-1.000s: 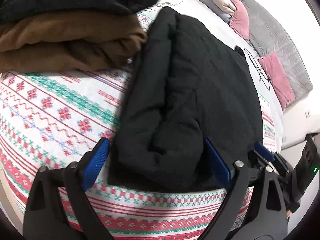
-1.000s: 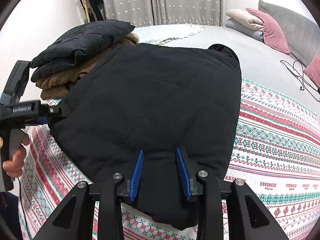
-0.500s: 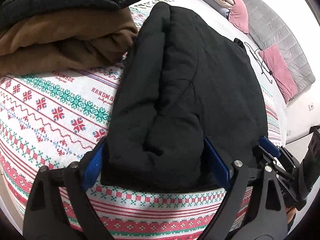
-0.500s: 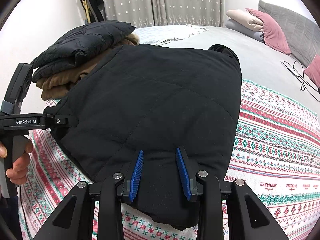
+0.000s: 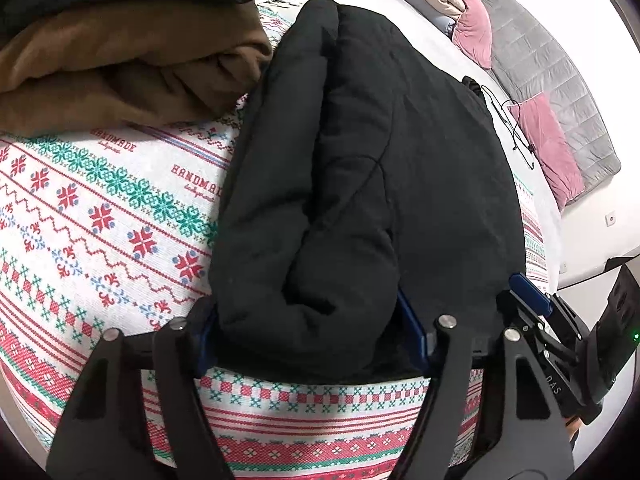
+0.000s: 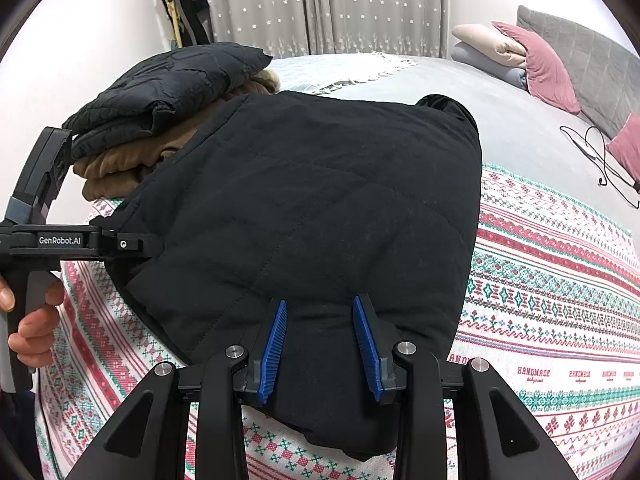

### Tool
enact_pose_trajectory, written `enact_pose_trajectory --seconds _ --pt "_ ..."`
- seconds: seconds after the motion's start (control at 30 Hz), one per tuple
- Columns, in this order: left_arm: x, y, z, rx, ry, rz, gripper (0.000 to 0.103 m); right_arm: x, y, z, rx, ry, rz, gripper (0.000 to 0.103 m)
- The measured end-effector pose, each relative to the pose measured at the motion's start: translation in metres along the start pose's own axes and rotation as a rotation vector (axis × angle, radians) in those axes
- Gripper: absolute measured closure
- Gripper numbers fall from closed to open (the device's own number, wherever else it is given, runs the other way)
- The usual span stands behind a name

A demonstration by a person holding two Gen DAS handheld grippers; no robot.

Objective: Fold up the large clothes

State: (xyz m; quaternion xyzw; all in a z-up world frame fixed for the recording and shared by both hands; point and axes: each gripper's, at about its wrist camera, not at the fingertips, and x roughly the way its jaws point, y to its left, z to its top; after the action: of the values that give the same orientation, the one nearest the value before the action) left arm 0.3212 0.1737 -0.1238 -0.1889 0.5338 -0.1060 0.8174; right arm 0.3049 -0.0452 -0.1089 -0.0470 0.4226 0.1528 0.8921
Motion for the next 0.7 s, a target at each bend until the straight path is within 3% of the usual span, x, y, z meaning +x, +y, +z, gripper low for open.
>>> enact_pose_trajectory --seconds 0.27,0.33,0.4,0.43,0.63,0.7 --pt "0.0 -0.007 -0.001 -0.006 -0.001 0.019 0.033 -0.009 -0.009 0.011 0.026 -0.018 0.048 0.058" --pt "-0.001 -0.009 0.0 -0.007 0.0 0.027 0.034 -0.012 -0.015 0.018 0.026 -0.03 0.023 0.048" --pt "0.0 -0.01 0.001 -0.009 0.002 0.033 0.034 -0.013 -0.03 0.028 0.051 -0.051 -0.016 0.026" --pt "0.001 -0.011 0.001 -0.011 0.004 0.035 0.034 -0.012 -0.043 0.034 0.09 -0.061 -0.02 0.023" --pt "0.002 -0.015 0.004 -0.023 0.013 0.033 0.034 0.047 -0.141 0.056 0.445 0.045 0.183 0.019" --pt "0.003 -0.014 0.006 -0.02 0.014 0.033 0.034 0.071 -0.166 0.059 0.562 0.052 0.303 0.019"
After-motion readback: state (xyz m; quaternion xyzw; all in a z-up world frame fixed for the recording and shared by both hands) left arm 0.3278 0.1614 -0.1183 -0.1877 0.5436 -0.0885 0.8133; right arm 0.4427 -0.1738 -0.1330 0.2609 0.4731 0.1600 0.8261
